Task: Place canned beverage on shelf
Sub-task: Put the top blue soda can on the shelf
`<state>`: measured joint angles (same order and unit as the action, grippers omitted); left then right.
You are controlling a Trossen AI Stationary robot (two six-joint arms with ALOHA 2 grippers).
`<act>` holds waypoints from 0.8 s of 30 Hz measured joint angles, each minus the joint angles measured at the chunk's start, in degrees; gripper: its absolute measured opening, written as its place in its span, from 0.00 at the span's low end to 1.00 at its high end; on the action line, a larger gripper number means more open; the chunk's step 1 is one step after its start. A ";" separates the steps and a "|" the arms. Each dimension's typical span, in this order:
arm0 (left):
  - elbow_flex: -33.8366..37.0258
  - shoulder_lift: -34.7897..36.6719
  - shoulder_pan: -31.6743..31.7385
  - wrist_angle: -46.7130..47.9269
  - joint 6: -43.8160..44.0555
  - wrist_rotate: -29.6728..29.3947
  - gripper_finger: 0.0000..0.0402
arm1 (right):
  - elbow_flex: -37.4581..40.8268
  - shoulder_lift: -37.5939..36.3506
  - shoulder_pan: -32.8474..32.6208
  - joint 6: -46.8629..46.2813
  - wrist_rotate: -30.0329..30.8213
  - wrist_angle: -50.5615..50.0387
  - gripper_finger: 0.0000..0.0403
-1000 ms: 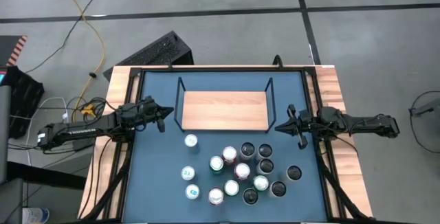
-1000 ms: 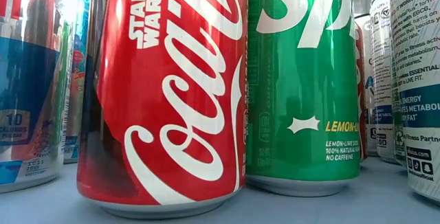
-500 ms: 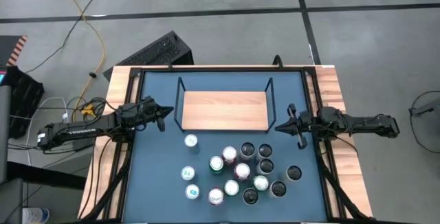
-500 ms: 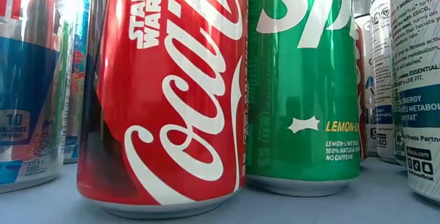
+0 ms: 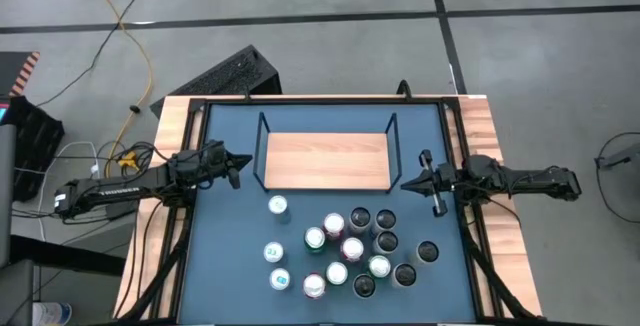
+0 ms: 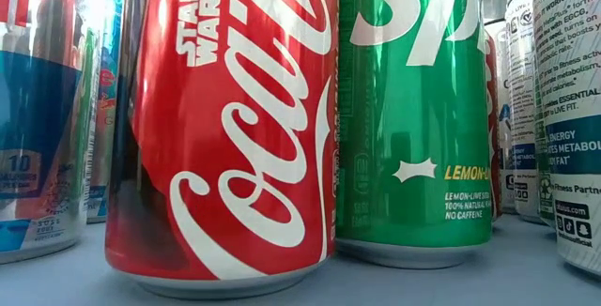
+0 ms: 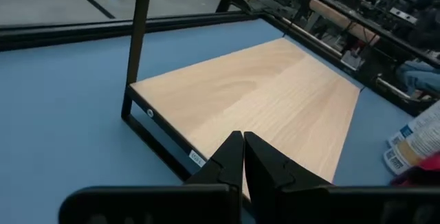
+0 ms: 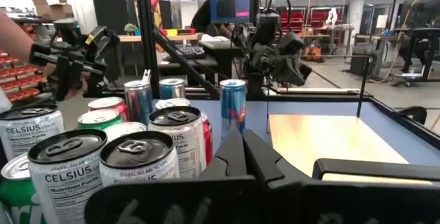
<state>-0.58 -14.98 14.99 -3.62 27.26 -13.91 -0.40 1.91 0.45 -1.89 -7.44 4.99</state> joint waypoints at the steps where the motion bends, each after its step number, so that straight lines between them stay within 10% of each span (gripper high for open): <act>1: 0.00 -0.02 -0.01 0.10 0.79 0.04 0.00 | 0.00 0.00 0.00 0.00 0.00 -0.34 0.00; 24: 0.00 0.00 0.02 0.22 6.87 -0.35 0.00 | 0.00 0.01 0.07 0.79 0.02 -1.61 0.00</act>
<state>-0.58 -14.98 15.00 -3.40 34.13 -14.26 -0.40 1.92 0.51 -1.10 -7.42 3.39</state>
